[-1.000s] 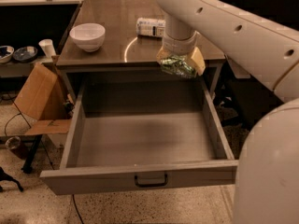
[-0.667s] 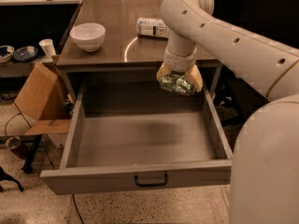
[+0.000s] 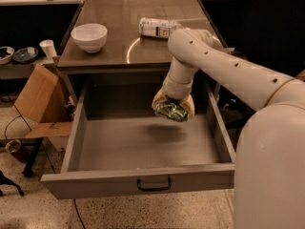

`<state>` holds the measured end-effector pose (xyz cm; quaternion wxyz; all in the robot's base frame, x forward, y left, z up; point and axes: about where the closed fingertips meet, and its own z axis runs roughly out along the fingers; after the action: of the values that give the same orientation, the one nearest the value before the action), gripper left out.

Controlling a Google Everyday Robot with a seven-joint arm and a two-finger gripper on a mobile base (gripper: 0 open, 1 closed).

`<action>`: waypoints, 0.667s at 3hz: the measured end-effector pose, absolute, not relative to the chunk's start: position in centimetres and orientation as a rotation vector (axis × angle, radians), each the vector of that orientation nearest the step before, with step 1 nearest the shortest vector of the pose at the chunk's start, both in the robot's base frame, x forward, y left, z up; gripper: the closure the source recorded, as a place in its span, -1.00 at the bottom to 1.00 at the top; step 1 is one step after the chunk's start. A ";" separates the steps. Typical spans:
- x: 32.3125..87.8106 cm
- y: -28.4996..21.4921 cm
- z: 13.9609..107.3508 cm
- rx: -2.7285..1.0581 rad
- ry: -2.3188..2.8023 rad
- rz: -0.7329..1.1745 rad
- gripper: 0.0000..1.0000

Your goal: Place green can into top drawer

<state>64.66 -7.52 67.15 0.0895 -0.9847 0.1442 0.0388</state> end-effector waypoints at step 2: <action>63.6 -5.3 62.7 -2.847 0.304 0.248 0.15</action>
Offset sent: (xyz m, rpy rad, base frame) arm -0.0143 0.0280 -0.0559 0.1438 0.1005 0.1141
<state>63.57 -5.33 62.71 0.1335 -0.9818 0.1047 0.0856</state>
